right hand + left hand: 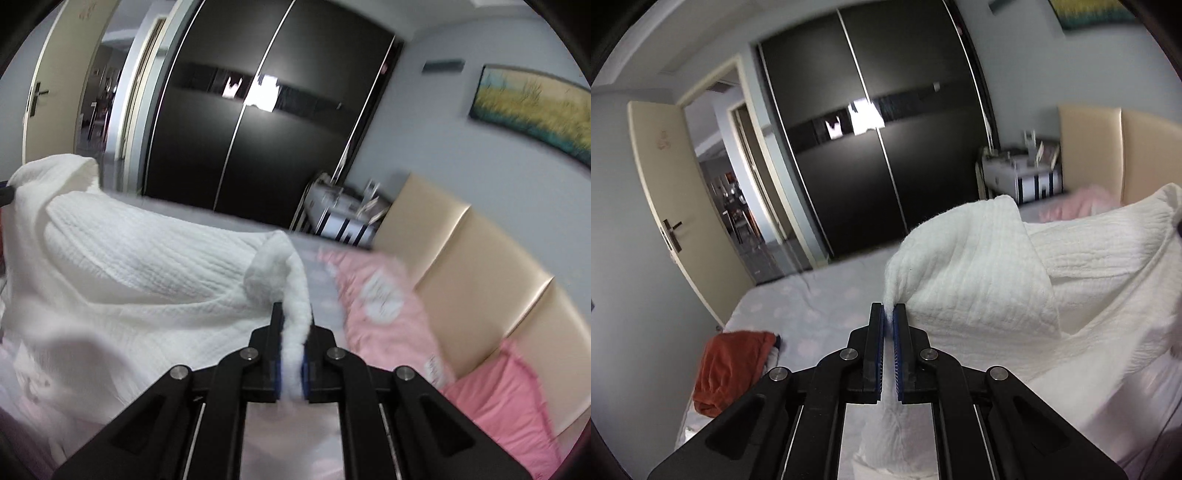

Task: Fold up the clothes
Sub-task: 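Lift the white garment's edges high with both tools to shake it out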

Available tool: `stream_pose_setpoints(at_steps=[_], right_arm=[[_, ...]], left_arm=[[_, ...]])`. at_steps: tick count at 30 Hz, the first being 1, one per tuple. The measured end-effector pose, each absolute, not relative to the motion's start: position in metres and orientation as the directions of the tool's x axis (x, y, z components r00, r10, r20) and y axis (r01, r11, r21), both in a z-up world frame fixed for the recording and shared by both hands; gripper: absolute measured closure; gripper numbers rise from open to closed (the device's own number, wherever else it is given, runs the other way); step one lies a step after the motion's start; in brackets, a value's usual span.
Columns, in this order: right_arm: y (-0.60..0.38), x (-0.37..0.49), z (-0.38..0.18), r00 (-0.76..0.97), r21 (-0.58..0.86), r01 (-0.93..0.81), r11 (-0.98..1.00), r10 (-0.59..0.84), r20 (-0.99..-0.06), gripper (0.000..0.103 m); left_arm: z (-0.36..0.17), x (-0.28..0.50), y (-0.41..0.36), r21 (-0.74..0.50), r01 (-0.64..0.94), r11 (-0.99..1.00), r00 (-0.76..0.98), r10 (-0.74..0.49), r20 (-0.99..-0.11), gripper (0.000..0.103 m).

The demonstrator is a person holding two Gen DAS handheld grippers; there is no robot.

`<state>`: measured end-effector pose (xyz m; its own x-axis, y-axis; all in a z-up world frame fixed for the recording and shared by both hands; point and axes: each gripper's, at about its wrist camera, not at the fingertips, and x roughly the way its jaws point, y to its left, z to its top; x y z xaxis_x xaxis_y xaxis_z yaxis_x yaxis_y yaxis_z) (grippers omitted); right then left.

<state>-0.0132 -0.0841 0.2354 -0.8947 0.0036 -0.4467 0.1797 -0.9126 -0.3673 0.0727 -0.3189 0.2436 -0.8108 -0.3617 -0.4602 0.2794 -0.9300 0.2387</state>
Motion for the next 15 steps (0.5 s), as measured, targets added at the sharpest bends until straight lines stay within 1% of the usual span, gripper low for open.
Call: stream_pose_setpoints(at_steps=[1,3,5,7,9,15], right_arm=[[-0.085,-0.008,0.250,-0.909,-0.375,0.163,-0.913,0.009,-0.417,0.096],[-0.086,0.001,0.269,-0.927,-0.396,0.144,-0.907,0.016,-0.374,0.096],[-0.088,0.004,0.268,-0.925,-0.406,0.158,-0.900,0.009,-0.380,0.096],[-0.089,0.000,0.251,-0.903,-0.396,0.197,-0.897,-0.009,-0.429,0.096],[-0.088,-0.011,0.220,-0.867,-0.373,0.244,-0.895,-0.029,-0.498,0.096],[-0.067,-0.027,0.089,-0.704,-0.301,0.332,-0.894,-0.023,-0.710,0.096]], left_arm=[[0.256,0.084,-0.319,0.225,0.277,-0.934,-0.827,-0.351,-0.439,0.098],[0.258,0.096,-0.315,0.239,0.270,-0.933,-0.827,-0.351,-0.439,0.098],[0.252,0.106,-0.311,0.268,0.262,-0.927,-0.816,-0.361,-0.451,0.098],[0.224,0.106,-0.311,0.272,0.241,-0.932,-0.790,-0.351,-0.503,0.098],[0.189,0.104,-0.311,0.269,0.215,-0.939,-0.753,-0.335,-0.566,0.098],[0.058,0.086,-0.306,0.227,0.127,-0.965,-0.556,-0.259,-0.790,0.098]])
